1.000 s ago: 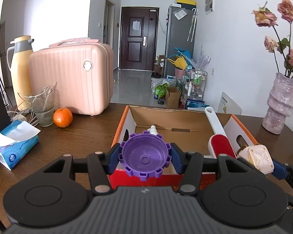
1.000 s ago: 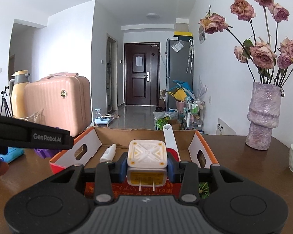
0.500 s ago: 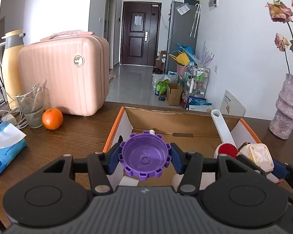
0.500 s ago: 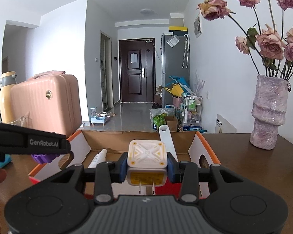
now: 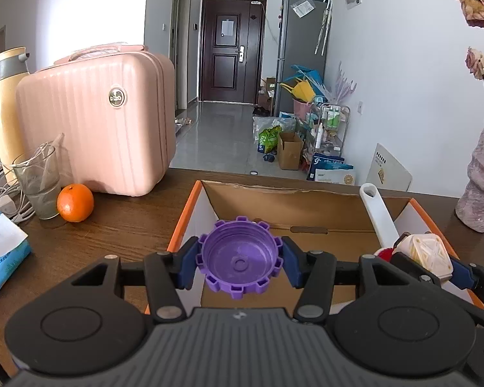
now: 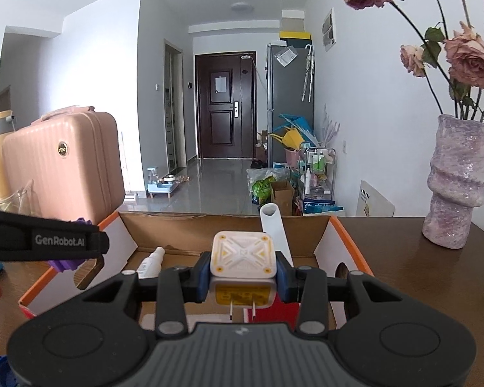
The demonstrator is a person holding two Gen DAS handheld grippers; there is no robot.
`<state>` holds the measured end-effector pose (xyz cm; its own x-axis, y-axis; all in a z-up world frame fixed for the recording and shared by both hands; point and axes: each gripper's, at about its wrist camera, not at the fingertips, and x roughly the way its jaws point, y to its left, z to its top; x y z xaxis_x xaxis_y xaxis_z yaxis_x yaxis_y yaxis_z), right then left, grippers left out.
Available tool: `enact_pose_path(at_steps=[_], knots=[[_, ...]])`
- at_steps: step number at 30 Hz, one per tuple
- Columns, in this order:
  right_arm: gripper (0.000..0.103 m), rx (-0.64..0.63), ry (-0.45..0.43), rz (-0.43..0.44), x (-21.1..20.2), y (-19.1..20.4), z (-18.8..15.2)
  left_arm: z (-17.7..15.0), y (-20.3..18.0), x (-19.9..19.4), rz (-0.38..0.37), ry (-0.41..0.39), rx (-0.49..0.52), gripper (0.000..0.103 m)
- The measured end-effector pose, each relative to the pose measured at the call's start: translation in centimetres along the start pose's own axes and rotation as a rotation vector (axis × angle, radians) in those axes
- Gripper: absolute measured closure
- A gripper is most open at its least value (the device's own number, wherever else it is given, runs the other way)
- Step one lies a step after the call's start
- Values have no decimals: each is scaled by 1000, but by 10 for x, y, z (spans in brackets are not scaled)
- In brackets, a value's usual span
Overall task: Organize rigid objects
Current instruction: 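Lower the purple cap and plug adapter into the red box and open both tools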
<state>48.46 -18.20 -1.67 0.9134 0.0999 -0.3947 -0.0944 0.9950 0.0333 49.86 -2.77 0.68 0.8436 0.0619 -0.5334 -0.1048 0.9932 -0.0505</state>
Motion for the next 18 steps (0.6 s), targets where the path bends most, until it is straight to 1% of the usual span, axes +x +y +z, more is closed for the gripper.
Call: enact_pose_path(at_steps=[18], knots=[[65, -35, 32, 10, 28, 3, 5, 6, -5, 30, 18, 37, 29, 49]])
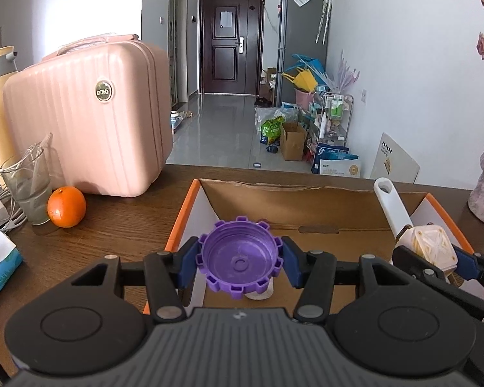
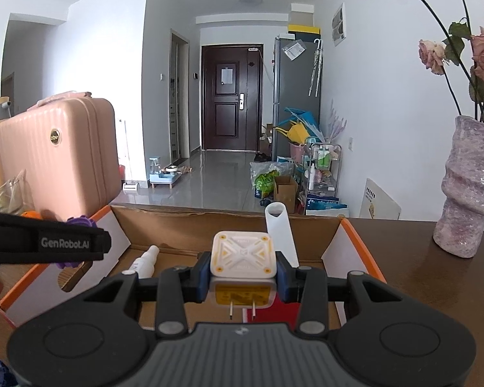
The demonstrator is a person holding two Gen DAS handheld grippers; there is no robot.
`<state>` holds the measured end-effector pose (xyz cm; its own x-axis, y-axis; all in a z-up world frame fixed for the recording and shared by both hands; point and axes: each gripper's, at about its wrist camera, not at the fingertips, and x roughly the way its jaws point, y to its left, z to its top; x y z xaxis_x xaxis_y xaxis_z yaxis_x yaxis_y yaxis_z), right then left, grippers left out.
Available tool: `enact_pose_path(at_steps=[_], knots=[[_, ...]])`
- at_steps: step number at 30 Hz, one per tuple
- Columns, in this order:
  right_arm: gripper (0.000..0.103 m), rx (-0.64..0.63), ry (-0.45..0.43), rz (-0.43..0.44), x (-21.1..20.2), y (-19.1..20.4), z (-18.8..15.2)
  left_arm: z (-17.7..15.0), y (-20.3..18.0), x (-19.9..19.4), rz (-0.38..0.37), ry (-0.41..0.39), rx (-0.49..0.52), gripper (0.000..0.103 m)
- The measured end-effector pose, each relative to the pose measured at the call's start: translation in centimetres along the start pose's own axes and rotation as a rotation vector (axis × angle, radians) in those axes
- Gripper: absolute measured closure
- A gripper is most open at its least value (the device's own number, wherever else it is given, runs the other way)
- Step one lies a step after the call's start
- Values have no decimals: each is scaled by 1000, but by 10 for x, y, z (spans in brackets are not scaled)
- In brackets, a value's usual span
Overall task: Organize rigid objects
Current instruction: 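Lower the purple cap and plug adapter into the red box and open both tools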
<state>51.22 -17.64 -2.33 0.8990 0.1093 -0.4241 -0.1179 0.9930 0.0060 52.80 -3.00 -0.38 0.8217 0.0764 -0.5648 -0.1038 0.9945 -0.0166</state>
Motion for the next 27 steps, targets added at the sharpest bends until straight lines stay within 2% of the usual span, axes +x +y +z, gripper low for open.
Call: enact_pose_path(at_steps=[9, 10, 11, 13, 15, 17, 18, 21, 27], knots=[[65, -13, 32, 6, 9, -2, 0, 0, 0, 8, -2, 21, 12, 47], [64, -10, 45, 6, 10, -2, 1, 0, 0, 8, -4, 21, 12, 43], [64, -11, 53, 3, 10, -2, 1, 1, 1, 7, -7, 21, 11, 33], [47, -10, 46, -9, 9, -2, 2, 1, 3, 5, -1, 6, 6, 22], [24, -10, 24, -36, 5, -3, 3, 1, 5, 3, 4, -6, 2, 16], [14, 0, 14, -51, 2, -4, 4, 2, 8, 1, 11, -13, -14, 5], [10, 5, 12, -54, 2, -5, 5, 2, 8, 1, 17, -17, -17, 4], [2, 7, 9, -69, 2, -6, 5, 3, 9, 0, 24, -23, -16, 2], [0, 5, 17, -71, 5, -7, 4, 3, 9, 1, 29, -22, -16, 0]])
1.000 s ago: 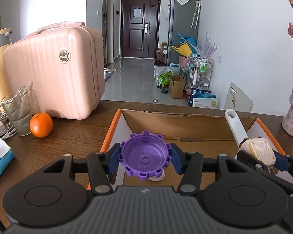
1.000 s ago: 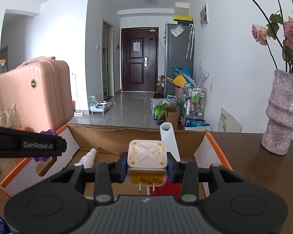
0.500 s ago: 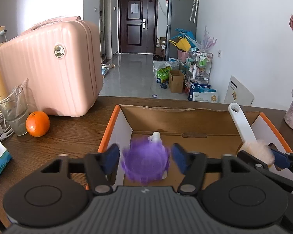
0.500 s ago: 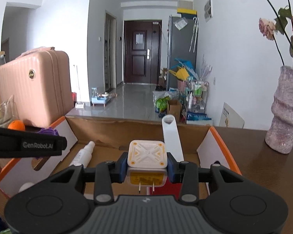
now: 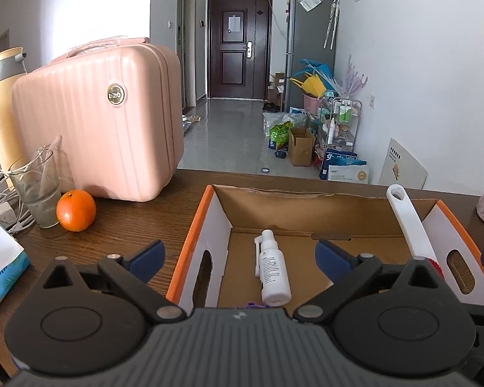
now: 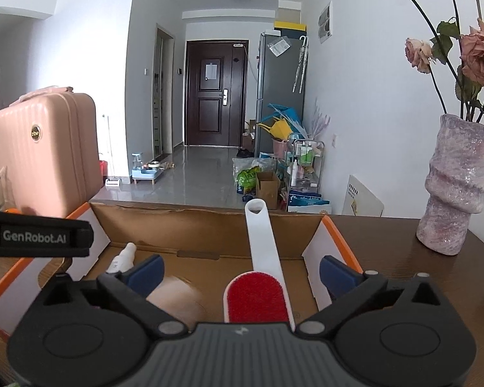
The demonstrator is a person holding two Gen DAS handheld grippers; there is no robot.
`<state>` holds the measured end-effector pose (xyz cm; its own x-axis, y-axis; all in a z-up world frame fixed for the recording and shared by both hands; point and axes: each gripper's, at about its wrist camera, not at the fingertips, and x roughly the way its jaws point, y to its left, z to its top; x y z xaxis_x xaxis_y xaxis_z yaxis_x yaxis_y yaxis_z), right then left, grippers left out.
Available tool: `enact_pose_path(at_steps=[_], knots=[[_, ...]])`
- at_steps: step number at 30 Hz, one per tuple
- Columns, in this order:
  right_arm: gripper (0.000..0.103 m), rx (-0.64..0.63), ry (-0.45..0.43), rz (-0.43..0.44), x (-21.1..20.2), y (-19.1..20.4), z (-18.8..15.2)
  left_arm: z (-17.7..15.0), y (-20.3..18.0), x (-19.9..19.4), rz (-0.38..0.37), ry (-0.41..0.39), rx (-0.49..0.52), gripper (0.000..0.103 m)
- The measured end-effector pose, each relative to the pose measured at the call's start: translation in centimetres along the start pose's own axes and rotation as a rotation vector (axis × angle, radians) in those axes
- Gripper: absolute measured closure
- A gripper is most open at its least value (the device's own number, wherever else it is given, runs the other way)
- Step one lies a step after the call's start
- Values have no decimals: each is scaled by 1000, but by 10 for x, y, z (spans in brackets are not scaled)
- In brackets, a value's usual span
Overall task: Organize rigid objects
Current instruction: 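Lower the purple cap and plug adapter into the red box and open both tools, then withdraw both tools from the red box back toward the remaining items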
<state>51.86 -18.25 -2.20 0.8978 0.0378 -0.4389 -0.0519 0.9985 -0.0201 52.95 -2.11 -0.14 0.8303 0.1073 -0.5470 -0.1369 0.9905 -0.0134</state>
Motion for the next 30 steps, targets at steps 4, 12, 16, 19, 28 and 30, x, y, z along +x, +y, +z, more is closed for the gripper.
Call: enact_pose_path(at_steps=[4, 12, 16, 19, 28, 30], knots=[[0, -2, 1, 0, 0, 1, -1, 0, 0, 0, -2, 1, -1, 0], [0, 2, -12, -4, -5, 1, -1, 0, 5, -5, -11, -9, -15, 0], [0, -4, -24, 3, -12, 3, -1, 0, 7, -14, -13, -31, -17, 0], [0, -10, -44, 0, -20, 4, -3, -2, 9, -22, -8, -49, -13, 0], [0, -15, -75, 7, -47, 3, -10, -13, 19, -41, -1, -66, -19, 0], [0, -18, -82, 8, -53, 3, -12, -17, 22, -46, -2, -66, -22, 0]])
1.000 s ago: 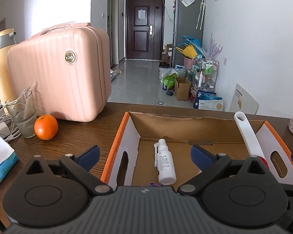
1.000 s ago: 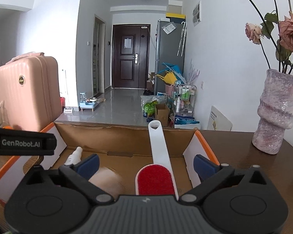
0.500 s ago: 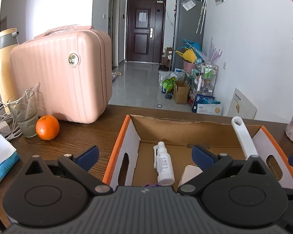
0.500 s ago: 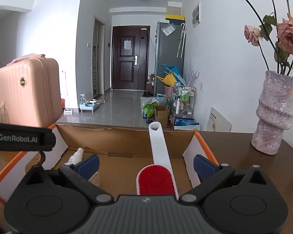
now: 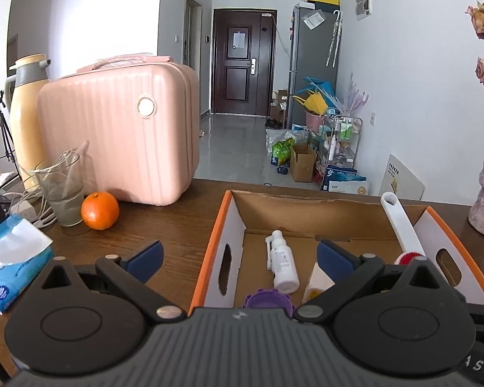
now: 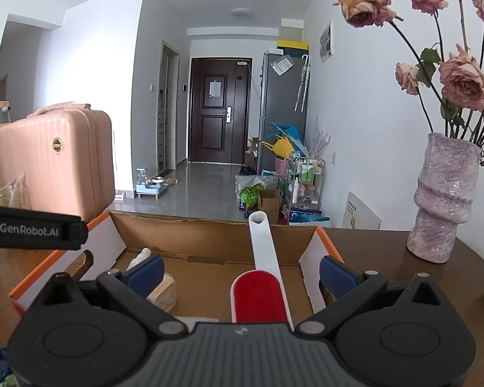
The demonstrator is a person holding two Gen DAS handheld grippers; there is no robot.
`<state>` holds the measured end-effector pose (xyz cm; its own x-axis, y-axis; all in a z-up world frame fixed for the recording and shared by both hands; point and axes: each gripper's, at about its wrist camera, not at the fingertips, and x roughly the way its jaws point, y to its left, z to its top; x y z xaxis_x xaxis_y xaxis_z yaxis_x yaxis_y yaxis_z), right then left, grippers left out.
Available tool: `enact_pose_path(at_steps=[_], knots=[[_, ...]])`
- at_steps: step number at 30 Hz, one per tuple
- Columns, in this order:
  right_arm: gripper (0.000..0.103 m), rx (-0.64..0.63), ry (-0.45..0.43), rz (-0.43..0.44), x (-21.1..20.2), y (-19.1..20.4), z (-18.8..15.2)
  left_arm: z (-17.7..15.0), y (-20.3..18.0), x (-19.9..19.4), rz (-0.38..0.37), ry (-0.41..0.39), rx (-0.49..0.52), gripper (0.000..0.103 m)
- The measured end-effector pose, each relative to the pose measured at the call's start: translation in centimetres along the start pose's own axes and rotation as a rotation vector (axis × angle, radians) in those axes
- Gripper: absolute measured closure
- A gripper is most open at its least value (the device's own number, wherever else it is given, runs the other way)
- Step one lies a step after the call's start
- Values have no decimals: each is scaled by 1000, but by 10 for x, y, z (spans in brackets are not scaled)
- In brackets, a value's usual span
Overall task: Organize rigid objects
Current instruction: 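Withdraw both tools from the red box back toward the remaining items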
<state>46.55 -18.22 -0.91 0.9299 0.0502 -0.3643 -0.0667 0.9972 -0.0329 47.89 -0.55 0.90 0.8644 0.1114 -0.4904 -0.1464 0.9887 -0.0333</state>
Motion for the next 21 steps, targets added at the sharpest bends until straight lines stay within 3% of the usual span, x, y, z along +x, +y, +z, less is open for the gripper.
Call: enact_pose_path(at_steps=[21], knots=[[0, -15, -22, 15, -80, 1, -38, -43, 31, -69, 0, -23, 19, 0]])
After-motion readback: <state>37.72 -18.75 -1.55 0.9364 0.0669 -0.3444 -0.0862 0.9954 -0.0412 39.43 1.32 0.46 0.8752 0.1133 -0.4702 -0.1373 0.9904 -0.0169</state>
